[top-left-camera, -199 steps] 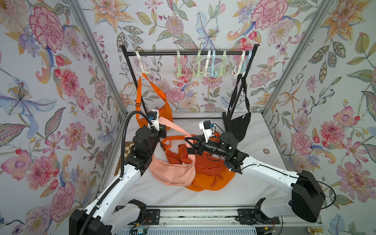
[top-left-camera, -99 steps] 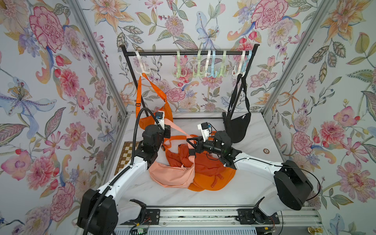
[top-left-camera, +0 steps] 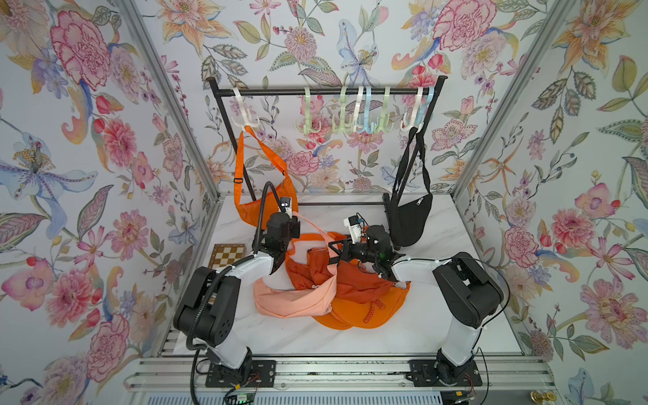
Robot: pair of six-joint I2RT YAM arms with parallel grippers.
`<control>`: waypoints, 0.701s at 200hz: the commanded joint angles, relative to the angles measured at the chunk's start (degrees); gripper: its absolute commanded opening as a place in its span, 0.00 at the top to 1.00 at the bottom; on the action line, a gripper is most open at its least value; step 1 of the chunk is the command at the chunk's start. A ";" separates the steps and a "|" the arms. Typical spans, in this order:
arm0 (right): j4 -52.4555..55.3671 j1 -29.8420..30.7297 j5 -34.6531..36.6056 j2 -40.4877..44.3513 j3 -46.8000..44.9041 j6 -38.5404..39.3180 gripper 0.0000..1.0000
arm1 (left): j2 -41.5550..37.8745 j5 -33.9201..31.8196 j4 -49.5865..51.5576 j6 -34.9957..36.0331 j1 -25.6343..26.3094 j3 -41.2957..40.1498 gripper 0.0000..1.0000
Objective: Take the bag off the hook
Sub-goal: Place the bag inside the bag.
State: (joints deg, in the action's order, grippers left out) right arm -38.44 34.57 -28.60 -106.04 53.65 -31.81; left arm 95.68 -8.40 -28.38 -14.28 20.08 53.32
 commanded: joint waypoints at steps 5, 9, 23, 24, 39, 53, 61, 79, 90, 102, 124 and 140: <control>-4.35 -0.54 -1.72 -1.60 -0.06 -1.32 0.86 | 3.31 -1.02 -2.79 0.33 -0.48 2.48 0.51; -4.51 -0.62 -1.78 -1.77 -0.08 -1.32 0.85 | 3.55 -1.06 -2.88 0.31 -0.48 2.57 0.50; -4.58 -0.73 -1.81 -2.06 -0.05 -1.11 0.82 | 3.99 -0.38 -2.88 0.57 -0.50 2.83 0.47; -4.61 -0.73 -1.81 -2.06 -0.09 -1.08 0.82 | 3.99 -0.34 -2.89 0.57 -0.49 2.88 0.46; -4.33 -0.82 -1.57 -1.94 0.00 -0.68 0.77 | 3.77 1.41 -1.34 1.16 -0.50 3.68 0.42; -3.93 -0.82 -1.22 -1.64 0.19 -0.19 0.74 | 3.23 3.64 1.62 1.69 -0.48 4.95 0.37; -3.78 -0.82 -0.96 -1.54 0.15 0.06 0.74 | 2.65 5.17 3.64 1.80 -0.48 5.42 0.36; -3.45 -0.82 -0.52 -1.20 0.26 0.13 0.73 | 0.49 9.52 6.67 1.48 -0.49 4.75 0.29; -3.19 -0.73 -0.08 -0.93 0.27 0.17 0.73 | -0.59 13.67 9.64 1.11 -0.48 4.83 0.27; -2.48 -0.56 0.51 -0.60 0.43 0.61 0.73 | -1.53 17.39 13.11 0.76 -0.46 5.05 0.26; -0.23 -0.47 1.54 -0.48 1.37 2.08 0.72 | -5.55 21.33 15.02 -0.59 -0.54 2.29 0.24; 1.15 -0.47 2.07 -0.40 2.14 2.90 0.71 | -10.05 22.25 15.78 -1.33 -0.48 0.13 0.23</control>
State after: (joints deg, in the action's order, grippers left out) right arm -39.92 34.04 -28.10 -107.48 53.74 -31.29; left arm 92.25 8.27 -16.34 -14.04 19.92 56.10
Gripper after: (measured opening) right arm 0.282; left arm 0.764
